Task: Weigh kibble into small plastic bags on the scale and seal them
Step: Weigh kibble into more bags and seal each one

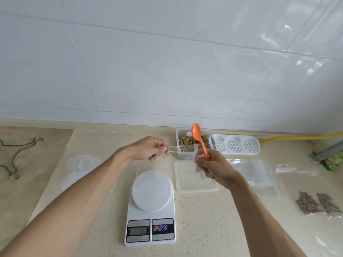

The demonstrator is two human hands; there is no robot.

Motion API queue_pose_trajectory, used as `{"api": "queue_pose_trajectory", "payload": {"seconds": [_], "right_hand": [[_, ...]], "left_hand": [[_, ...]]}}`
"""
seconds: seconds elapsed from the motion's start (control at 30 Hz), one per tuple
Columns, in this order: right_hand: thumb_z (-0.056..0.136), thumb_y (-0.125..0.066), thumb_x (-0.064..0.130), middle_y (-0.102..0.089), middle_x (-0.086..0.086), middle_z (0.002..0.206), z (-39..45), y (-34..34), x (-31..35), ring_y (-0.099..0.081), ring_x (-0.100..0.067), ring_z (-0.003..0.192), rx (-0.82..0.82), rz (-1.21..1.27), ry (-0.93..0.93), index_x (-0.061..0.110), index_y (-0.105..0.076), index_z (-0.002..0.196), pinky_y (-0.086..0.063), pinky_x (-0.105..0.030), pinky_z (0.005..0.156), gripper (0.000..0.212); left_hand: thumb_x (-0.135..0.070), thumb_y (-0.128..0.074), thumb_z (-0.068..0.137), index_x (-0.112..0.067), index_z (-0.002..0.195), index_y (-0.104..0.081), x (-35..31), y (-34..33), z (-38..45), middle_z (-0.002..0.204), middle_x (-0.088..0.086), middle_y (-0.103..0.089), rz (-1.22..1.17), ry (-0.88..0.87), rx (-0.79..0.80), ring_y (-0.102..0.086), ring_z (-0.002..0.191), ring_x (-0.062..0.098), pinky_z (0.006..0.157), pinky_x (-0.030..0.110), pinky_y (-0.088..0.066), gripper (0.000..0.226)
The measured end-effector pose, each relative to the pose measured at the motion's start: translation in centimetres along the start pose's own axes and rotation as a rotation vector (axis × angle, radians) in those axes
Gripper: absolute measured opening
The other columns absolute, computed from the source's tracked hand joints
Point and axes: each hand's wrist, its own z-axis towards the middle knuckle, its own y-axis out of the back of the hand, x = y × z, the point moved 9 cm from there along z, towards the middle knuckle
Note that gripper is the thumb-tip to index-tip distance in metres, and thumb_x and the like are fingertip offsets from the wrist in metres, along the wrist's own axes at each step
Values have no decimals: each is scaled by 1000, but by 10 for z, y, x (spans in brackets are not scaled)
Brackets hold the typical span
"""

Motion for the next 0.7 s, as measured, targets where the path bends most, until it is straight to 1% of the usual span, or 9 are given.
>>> {"api": "queue_pose_trajectory", "payload": {"seconds": [0.1, 0.17, 0.2, 0.27, 0.33, 0.4, 0.53, 0.63, 0.7], "right_hand": [[93, -62, 3, -60, -11, 58, 7, 3, -3, -32, -12, 41, -75, 87, -36, 6, -63, 88, -22, -24, 40, 6], [90, -65, 2, -62, -14, 59, 15, 9, -9, -31, -12, 41, -169, 82, -68, 4, -67, 90, -22, -25, 41, 3], [89, -66, 1, -64, -15, 60, 19, 10, -11, -31, -13, 41, -203, 71, -77, 4, -68, 90, -22, -26, 41, 4], [87, -67, 1, -66, -17, 63, 30, 9, -15, -30, -14, 42, -243, 61, -89, 3, -69, 90, -22, -27, 42, 4], [87, -68, 3, -67, -18, 65, 41, 6, -17, -31, -14, 43, -249, 59, -103, 3, -70, 91, -23, -28, 43, 5], [87, -69, 6, -68, -17, 66, 52, 1, -20, -31, -14, 42, -243, 68, -116, 3, -71, 91, -23, -27, 42, 4], [90, -70, 18, -66, -17, 71, 73, 8, -28, -31, -13, 42, -302, 117, -134, 3, -69, 83, -23, -28, 42, 17], [92, -63, 33, -60, -11, 71, 78, 29, -35, -37, -14, 42, -415, 36, -184, 1, -65, 85, -27, -27, 42, 32], [96, -52, 25, -52, -7, 64, 80, 45, -40, -39, -14, 47, -461, -60, -241, 1, -59, 84, -30, -26, 44, 28]], "left_hand": [[-16, -53, 98, -17, 88, -67, 6, 5, 13, 63, -6, -49, 165, -26, -79, -47, 63, 14, 61, 22, -39, 18], [-29, -61, 92, -24, 100, -66, 2, 0, 20, 83, -9, -57, 302, -47, -114, -58, 88, 16, 78, 29, -47, 11], [-42, -67, 84, -26, 115, -61, -1, -9, 23, 100, -8, -58, 349, -49, -83, -57, 104, 16, 90, 31, -46, 35], [-65, -75, 63, -28, 144, -35, -6, -29, 31, 135, -3, -47, 481, -59, 26, -41, 129, 18, 110, 37, -33, 97], [-72, -77, 52, -28, 153, -6, -12, -41, 40, 152, 2, -30, 665, -118, 36, -22, 142, 21, 119, 44, -13, 132], [-70, -78, 50, -27, 152, 1, -17, -44, 47, 151, 3, -30, 747, -188, -16, -19, 143, 19, 120, 45, -5, 137], [-48, -81, 58, -22, 139, -30, -22, -20, 57, 114, -4, -47, 570, -275, -191, -45, 110, 17, 106, 32, -28, 100], [-49, -77, 58, -21, 134, -37, -15, -3, 66, 102, -9, -39, 570, -278, -249, -44, 93, 14, 93, 26, -32, 90], [-52, -75, 61, -21, 134, -37, -4, 1, 74, 101, -10, -35, 601, -268, -268, -39, 89, 10, 95, 29, -34, 88]]}}
